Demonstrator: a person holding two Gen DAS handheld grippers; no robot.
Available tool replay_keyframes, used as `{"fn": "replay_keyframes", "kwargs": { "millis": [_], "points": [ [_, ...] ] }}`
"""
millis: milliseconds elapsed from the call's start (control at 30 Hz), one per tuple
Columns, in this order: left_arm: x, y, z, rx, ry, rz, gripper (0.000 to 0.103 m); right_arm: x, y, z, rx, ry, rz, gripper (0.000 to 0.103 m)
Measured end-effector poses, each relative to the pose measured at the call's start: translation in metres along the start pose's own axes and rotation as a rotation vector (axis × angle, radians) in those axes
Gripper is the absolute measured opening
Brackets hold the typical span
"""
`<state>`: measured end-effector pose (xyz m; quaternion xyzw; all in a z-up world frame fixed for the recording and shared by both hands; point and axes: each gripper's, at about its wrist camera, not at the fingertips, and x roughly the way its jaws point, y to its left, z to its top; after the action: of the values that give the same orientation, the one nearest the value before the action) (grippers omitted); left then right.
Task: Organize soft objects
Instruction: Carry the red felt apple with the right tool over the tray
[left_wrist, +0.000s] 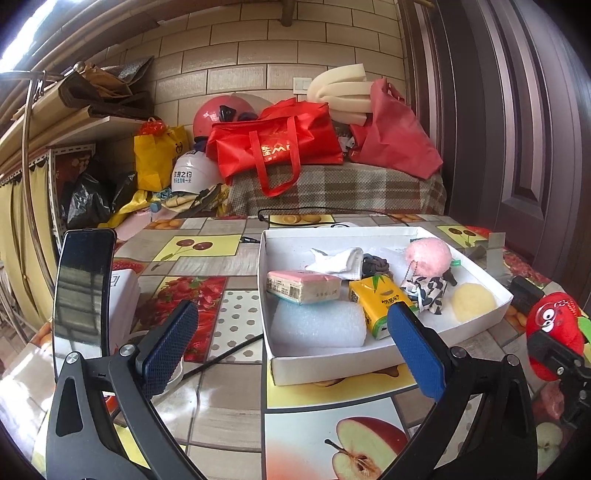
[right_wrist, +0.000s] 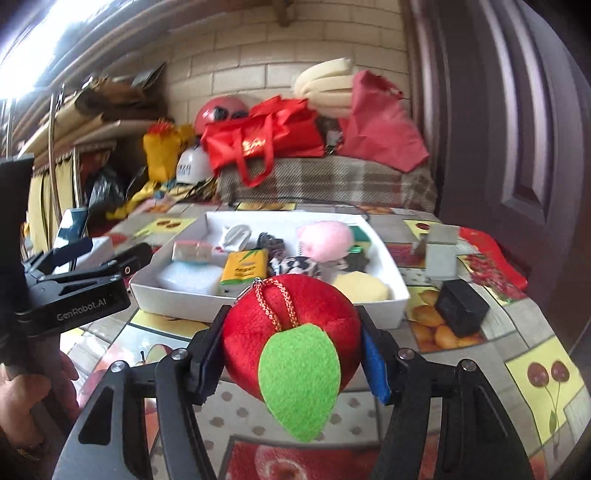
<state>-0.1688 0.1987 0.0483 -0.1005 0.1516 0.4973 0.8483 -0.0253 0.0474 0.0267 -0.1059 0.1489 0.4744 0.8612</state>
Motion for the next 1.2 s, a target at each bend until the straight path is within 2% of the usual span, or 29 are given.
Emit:
{"fn": "replay_keyframes", "kwargs": {
  "millis": [500, 667, 900, 1200],
  "points": [
    [0.005, 0.001, -0.002, 0.004, 0.03, 0.009, 0.103, 0.019, 0.003, 0.009, -0.008, -0.022, -0.062, 0.064],
    [0.017, 0.0, -0.003, 0.008, 0.086, 0.027, 0.103, 0.029, 0.004, 0.015, -0.008, -0.029, -0.075, 0.064],
    [0.032, 0.008, 0.0, -0.048, 0.133, 0.015, 0.103, 0.05, 0.009, 0.024, -0.016, -0.021, -0.088, 0.064],
    [0.043, 0.007, 0.009, -0.049, 0.097, 0.013, 0.103, 0.065, 0.011, 0.03, -0.01, -0.016, -0.078, 0.064]
  ]
}}
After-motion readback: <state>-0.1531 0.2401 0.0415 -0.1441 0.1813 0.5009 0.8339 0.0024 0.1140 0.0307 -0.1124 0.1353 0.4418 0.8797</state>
